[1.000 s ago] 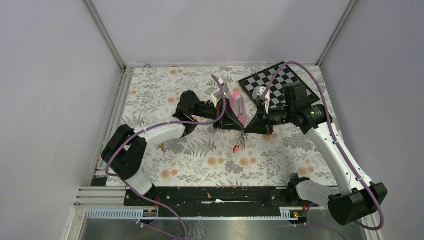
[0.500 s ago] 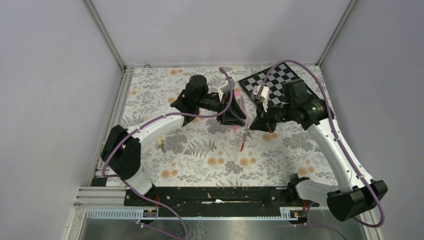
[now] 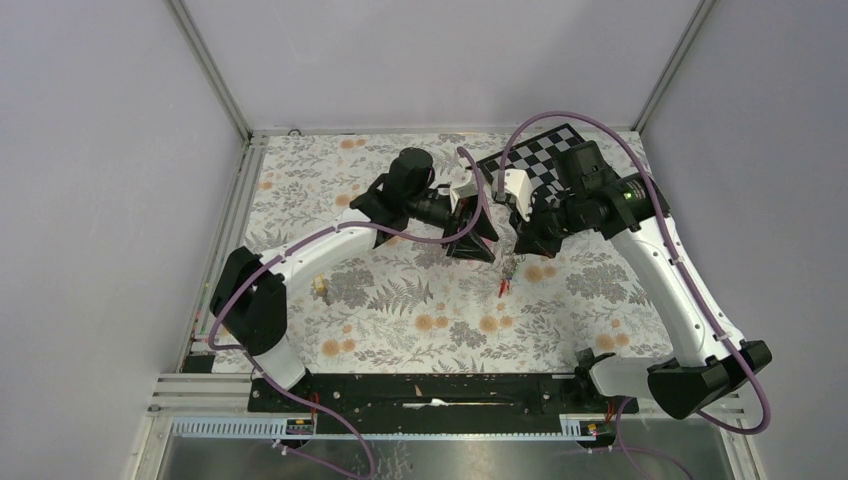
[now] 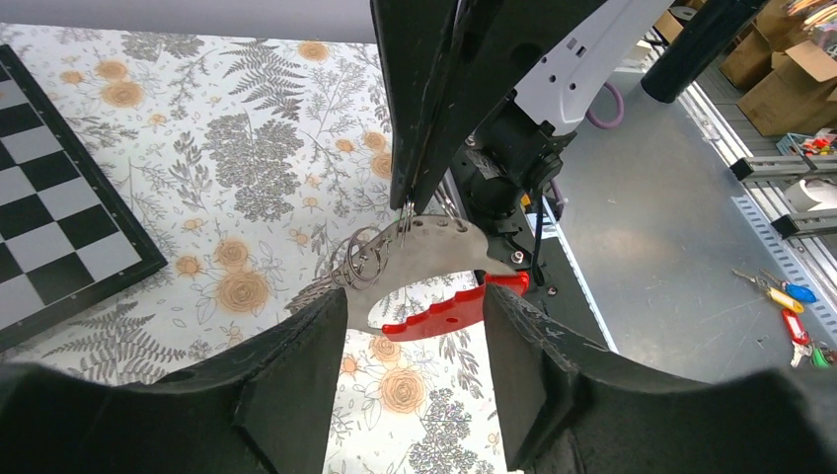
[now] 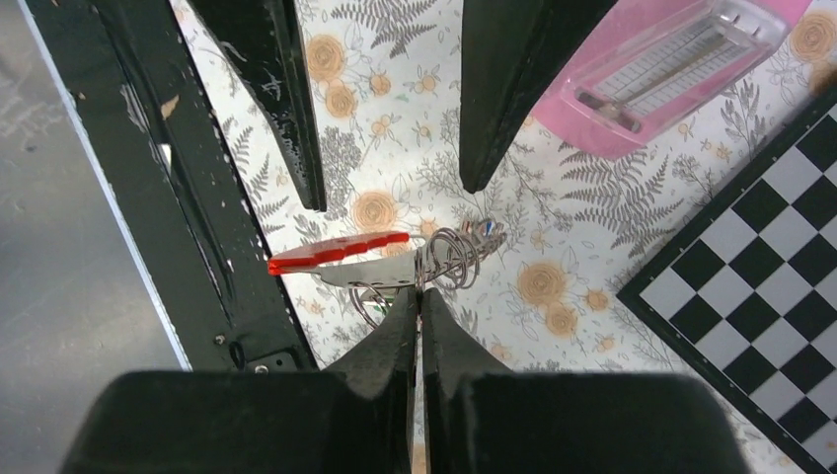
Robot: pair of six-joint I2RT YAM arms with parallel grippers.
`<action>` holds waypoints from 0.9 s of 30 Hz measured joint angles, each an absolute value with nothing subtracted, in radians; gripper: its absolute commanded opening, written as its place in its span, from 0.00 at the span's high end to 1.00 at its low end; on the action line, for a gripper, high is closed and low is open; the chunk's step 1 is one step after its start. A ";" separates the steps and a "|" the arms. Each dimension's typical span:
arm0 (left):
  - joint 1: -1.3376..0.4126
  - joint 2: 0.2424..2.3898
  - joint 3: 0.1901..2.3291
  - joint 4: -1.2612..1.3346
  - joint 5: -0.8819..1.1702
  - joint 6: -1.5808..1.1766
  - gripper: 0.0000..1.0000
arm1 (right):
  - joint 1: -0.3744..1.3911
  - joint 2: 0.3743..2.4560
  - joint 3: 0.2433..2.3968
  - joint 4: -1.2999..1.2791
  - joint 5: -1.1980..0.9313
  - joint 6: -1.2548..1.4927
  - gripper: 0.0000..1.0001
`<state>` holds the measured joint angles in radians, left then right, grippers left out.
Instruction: Put the keys on the keyring
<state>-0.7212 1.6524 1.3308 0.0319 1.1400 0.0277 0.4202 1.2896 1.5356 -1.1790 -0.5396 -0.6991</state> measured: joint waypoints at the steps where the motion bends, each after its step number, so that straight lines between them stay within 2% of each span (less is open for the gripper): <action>1: -0.726 1.658 1.331 0.032 1.140 0.029 0.43 | 0.424 1.291 1.544 -1.195 -0.527 -0.713 1.00; 12: -0.749 1.669 1.273 0.131 1.140 -0.010 0.46 | 0.464 1.311 1.564 -1.332 -0.429 -0.793 1.00; 22: -0.771 1.708 1.176 0.494 1.140 -0.263 0.48 | 0.464 1.319 1.592 -1.365 -0.444 -0.812 1.00; 27: -0.793 1.732 1.175 0.596 1.140 -0.340 0.53 | 0.465 1.322 1.588 -1.364 -0.470 -0.811 1.00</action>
